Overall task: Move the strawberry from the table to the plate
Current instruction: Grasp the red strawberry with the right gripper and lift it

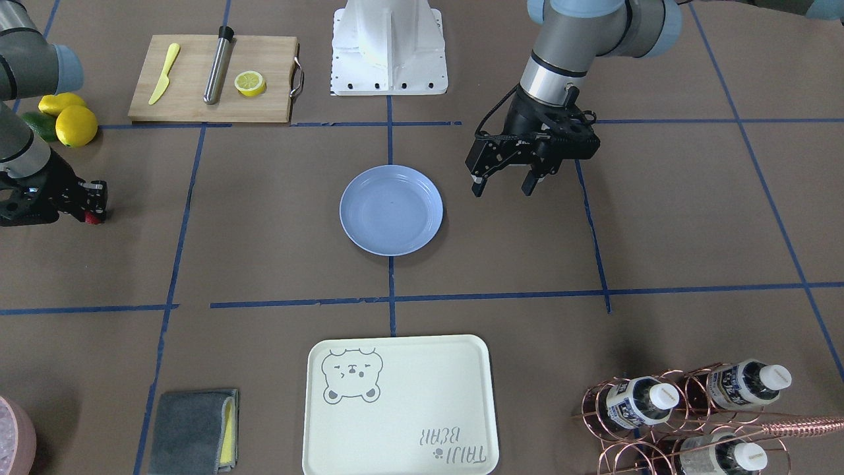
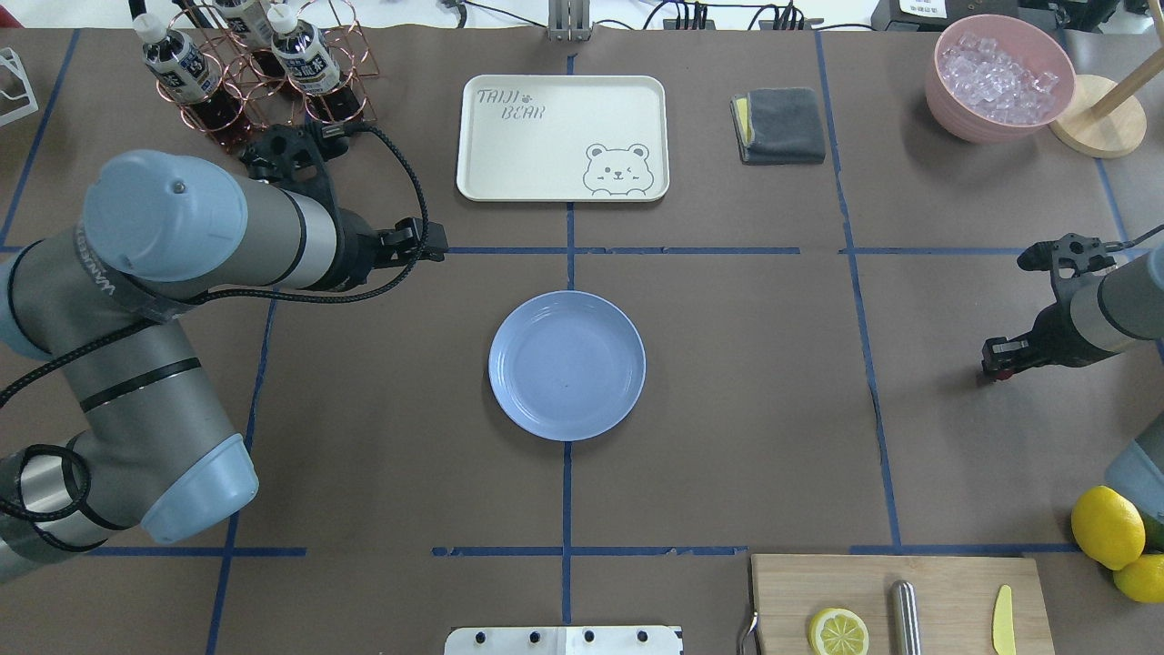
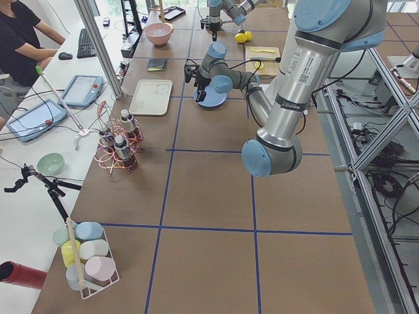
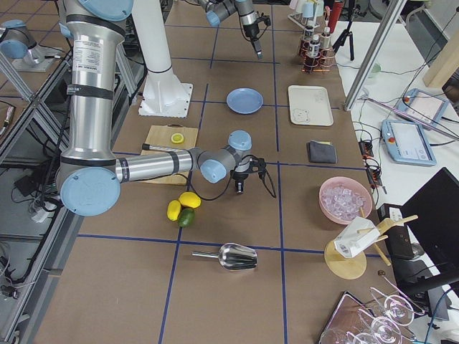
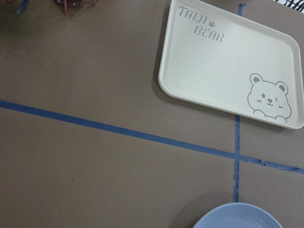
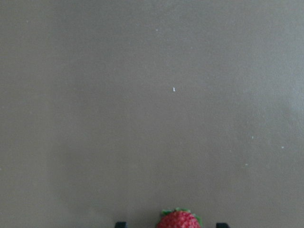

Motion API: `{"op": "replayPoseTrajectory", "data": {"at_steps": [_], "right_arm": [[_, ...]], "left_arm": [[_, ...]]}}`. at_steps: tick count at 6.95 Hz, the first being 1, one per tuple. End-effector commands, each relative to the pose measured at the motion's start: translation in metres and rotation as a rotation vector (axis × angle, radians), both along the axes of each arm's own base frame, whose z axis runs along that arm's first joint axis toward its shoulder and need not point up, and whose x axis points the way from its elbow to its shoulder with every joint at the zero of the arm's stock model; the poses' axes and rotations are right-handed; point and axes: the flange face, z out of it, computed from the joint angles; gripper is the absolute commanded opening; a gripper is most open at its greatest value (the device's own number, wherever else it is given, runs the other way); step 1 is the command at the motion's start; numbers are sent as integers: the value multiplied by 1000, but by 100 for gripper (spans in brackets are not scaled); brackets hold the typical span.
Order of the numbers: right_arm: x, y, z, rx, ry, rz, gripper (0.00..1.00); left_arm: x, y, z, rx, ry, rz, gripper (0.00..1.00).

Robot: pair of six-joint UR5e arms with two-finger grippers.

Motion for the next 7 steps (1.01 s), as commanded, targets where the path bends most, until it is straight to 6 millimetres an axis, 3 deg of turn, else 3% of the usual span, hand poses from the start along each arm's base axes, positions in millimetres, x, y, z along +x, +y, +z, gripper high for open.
{"op": "replayPoseTrajectory", "data": {"at_steps": [1, 3, 4, 5, 6, 7], "right_arm": [[6, 1, -34, 39, -44, 0, 0], [20, 3, -107, 50, -90, 18, 0], [4, -15, -149, 53, -105, 19, 0], [-22, -34, -195, 49, -122, 4, 0], [-64, -42, -258, 17, -143, -3, 0], [-115, -28, -311, -19, -150, -20, 0]], "left_arm": [[-18, -14, 1, -21, 10, -4, 100], [-75, -55, 17, 52, -86, 2, 100], [-100, -66, 44, 108, -171, 32, 100], [-137, -86, 65, 183, -254, 55, 100], [-168, -96, 92, 203, -303, 97, 100], [-205, -108, 117, 235, -355, 136, 100]]}}
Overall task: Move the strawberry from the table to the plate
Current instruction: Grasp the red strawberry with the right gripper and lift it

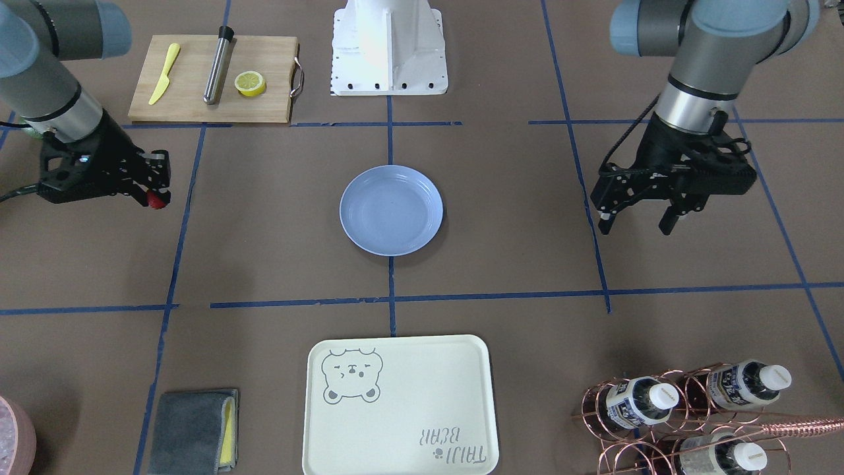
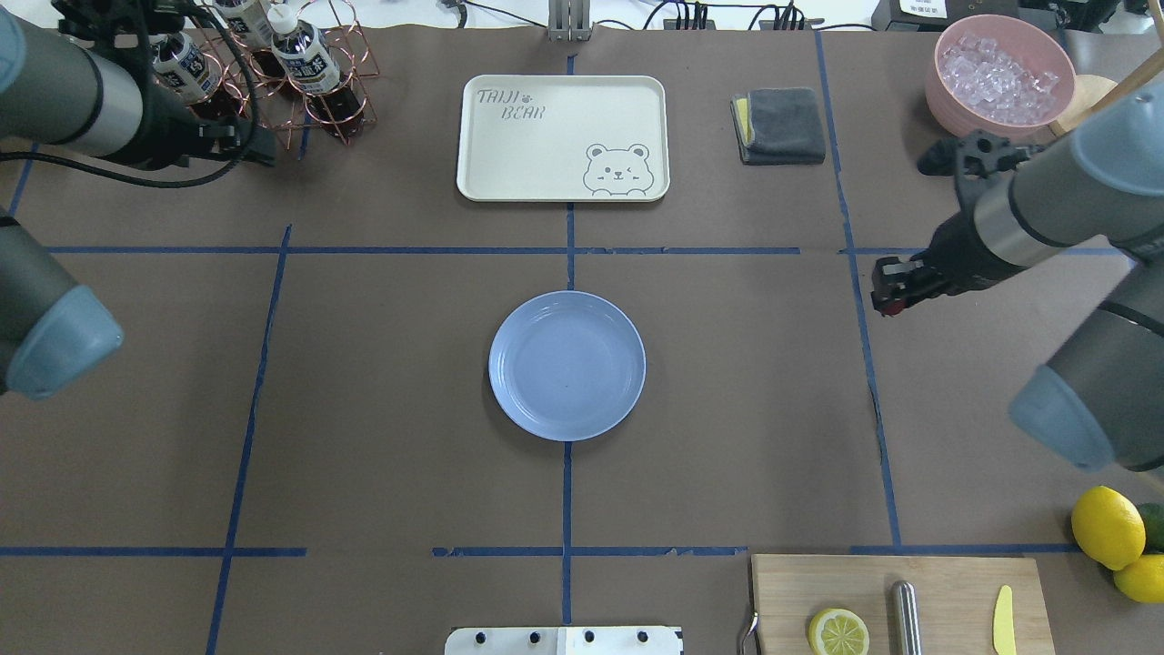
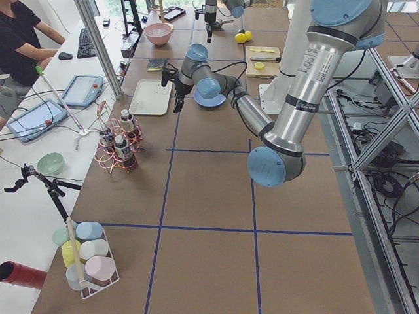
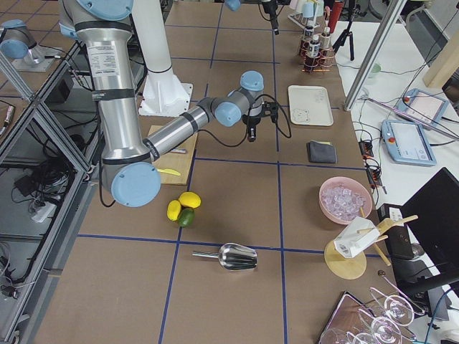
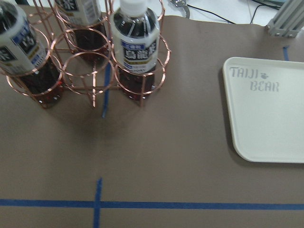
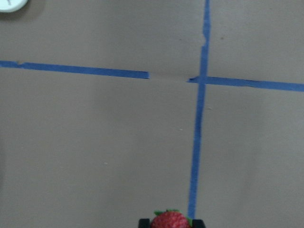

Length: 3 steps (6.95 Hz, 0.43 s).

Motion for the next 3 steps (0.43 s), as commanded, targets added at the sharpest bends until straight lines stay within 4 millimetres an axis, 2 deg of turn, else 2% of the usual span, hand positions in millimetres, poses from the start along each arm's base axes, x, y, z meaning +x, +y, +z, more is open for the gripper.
{"op": "replayPoseTrajectory", "data": {"at_steps": [1, 2, 3], "right_arm": [[-89, 22, -93, -28, -10, -10, 0], [-131, 33, -115, -26, -4, 18, 0], [-166, 31, -136, -26, -1, 24, 0]], "left_arm": [[-72, -18, 58, 35, -106, 79, 100], [-98, -19, 98, 17, -152, 122, 100], [-125, -19, 133, 10, -188, 170, 100]]}}
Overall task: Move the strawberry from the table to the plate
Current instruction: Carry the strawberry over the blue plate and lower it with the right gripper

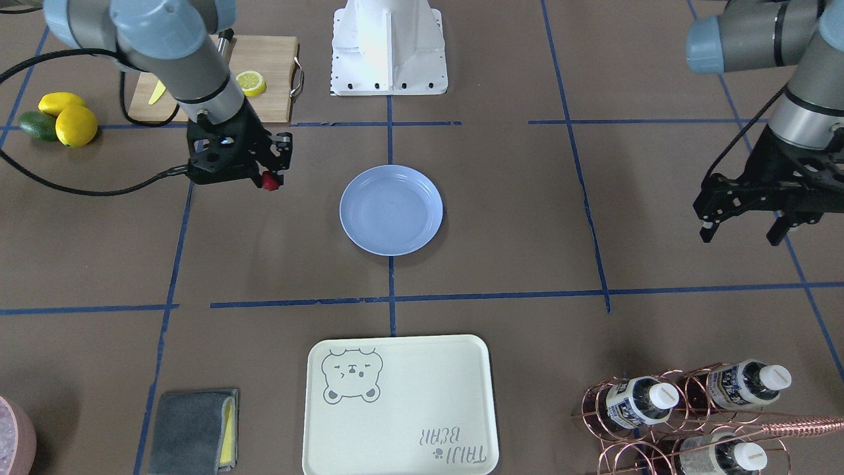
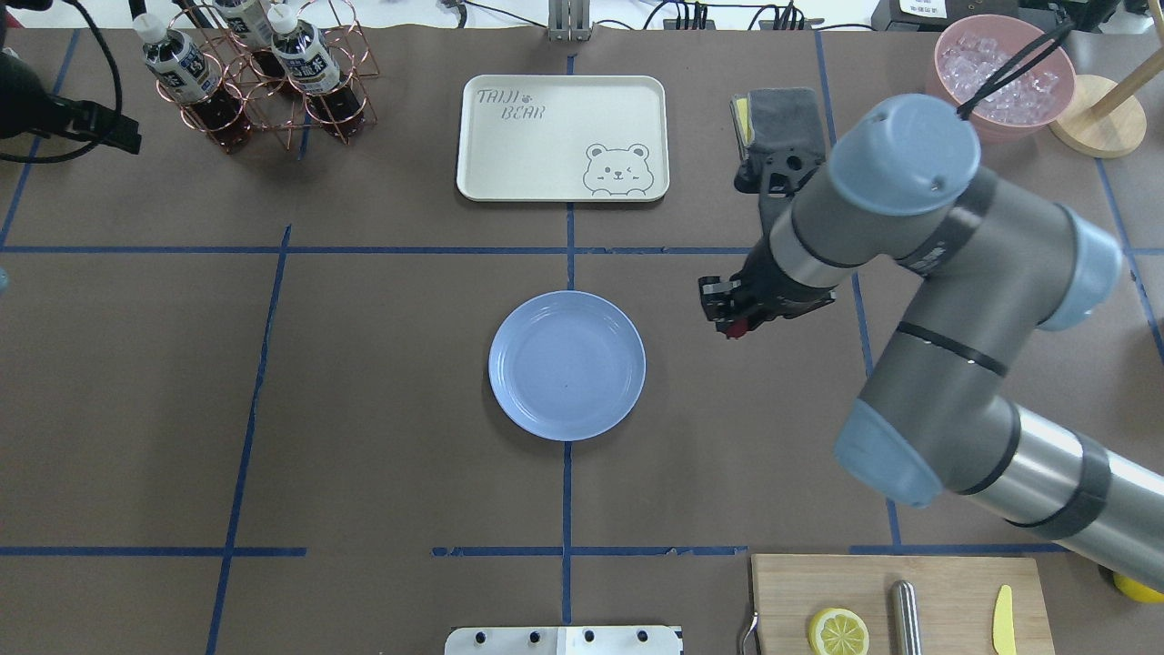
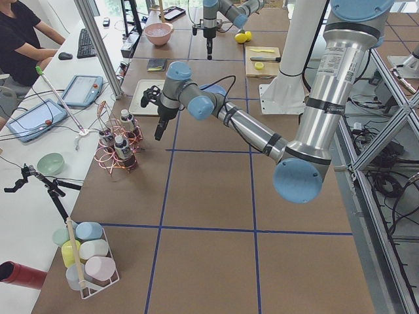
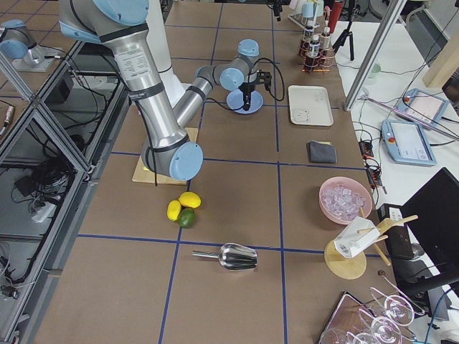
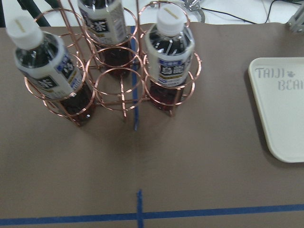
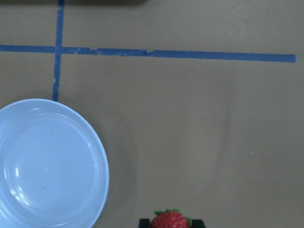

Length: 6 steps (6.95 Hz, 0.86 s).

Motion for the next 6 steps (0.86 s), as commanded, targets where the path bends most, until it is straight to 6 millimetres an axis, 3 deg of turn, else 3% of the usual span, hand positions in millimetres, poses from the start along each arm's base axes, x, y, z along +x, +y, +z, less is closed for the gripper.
{"op": "replayPoseTrajectory", "data": {"at_steps": [1, 2, 3, 5, 6], "right_arm": [[-80, -1, -46, -7, 17, 39, 0], [-112, -7, -59, -8, 40, 39, 0], [-141, -16, -70, -12, 65, 49, 0], [-177, -30, -74, 20, 42, 62, 0], [-190, -24, -65, 17, 63, 52, 0]], "left_arm": [[-60, 2, 68, -9, -79, 95, 100], [-77, 5, 85, -27, -87, 113, 100], [-80, 12, 103, -78, -83, 135, 100], [-92, 25, 123, -104, -89, 197, 100], [-91, 25, 122, -106, -71, 205, 100]]}}
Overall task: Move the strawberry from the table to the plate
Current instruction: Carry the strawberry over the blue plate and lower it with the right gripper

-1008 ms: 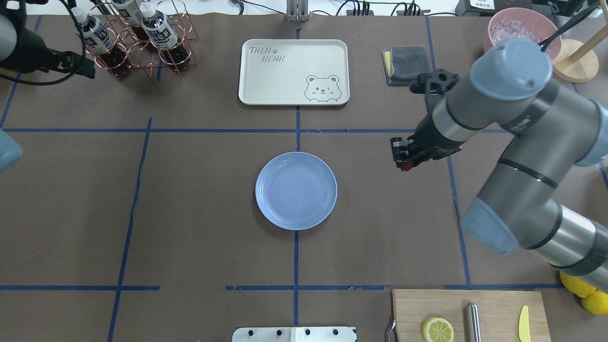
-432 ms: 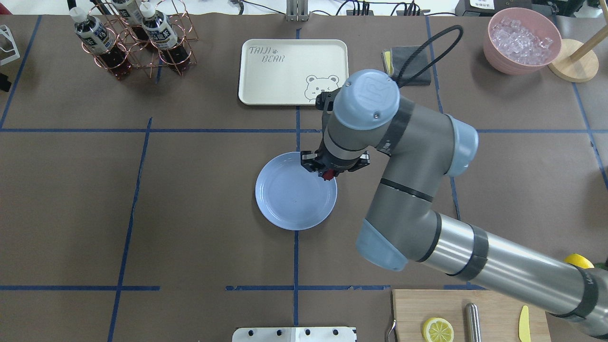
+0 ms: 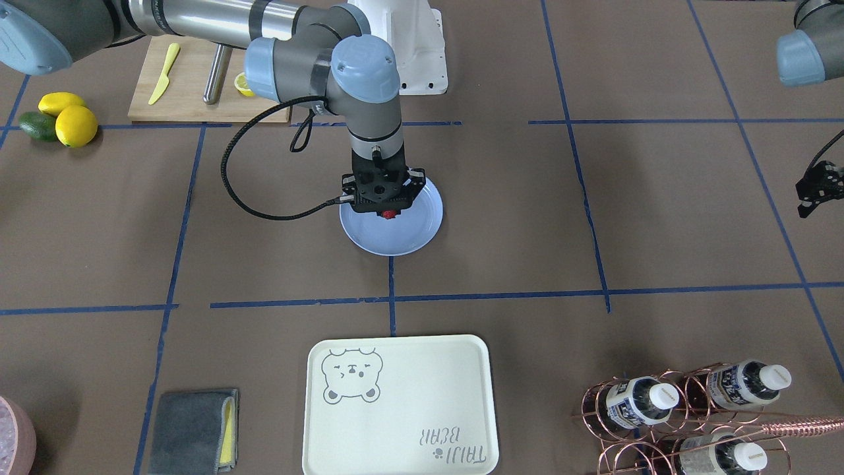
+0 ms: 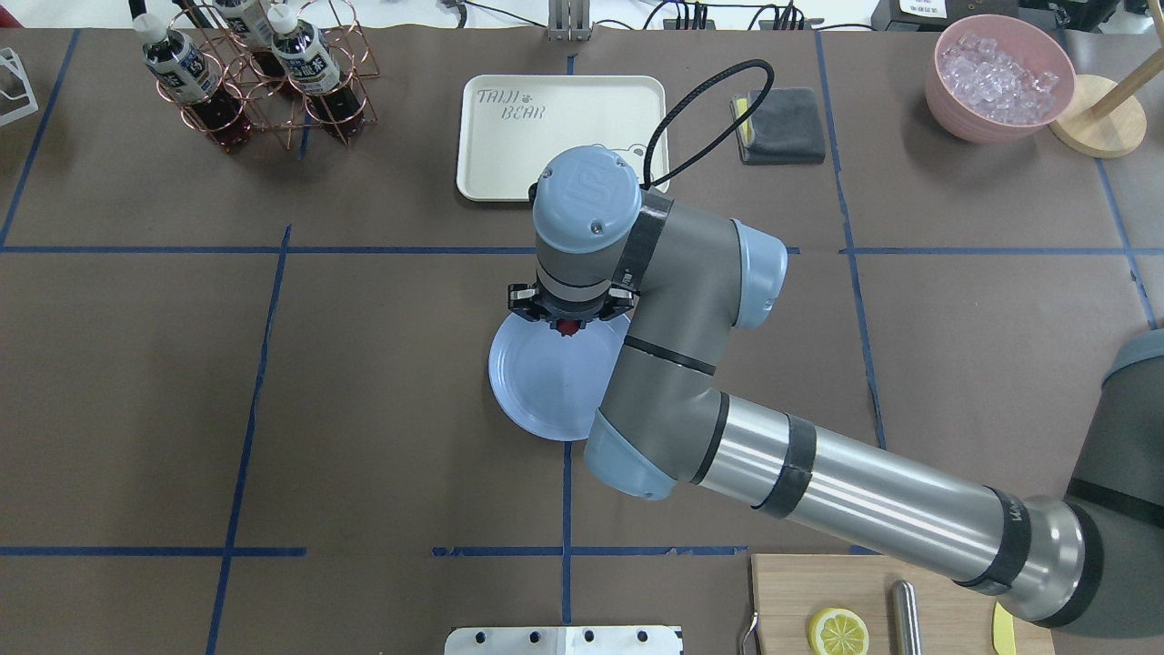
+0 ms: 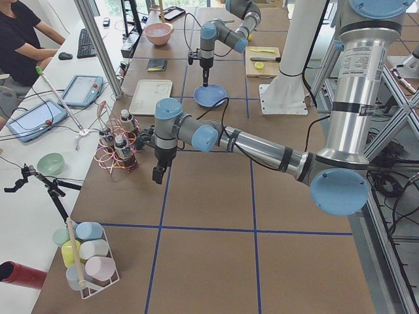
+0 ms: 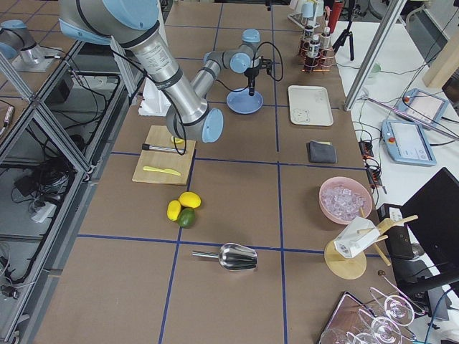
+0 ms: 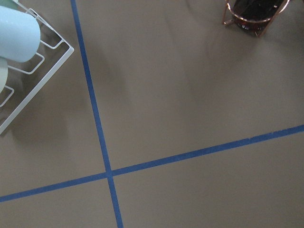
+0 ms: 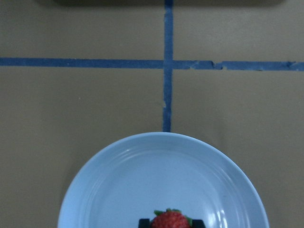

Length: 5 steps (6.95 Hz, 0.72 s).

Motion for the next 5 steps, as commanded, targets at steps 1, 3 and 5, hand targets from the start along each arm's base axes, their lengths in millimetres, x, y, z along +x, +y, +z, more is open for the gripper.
{"op": "replayPoseTrajectory", "data": {"at_steps": [1, 3, 5], "right_arm": [[-25, 7, 10, 1, 23, -12, 0], [-31, 16, 18, -11, 44, -27, 0], [-34, 21, 24, -29, 73, -37, 0]], "left_arm": [[-9, 3, 5, -10, 15, 4, 100], [-11, 3, 4, -10, 17, 0, 100], [-11, 2, 2, -6, 19, -3, 100]]}}
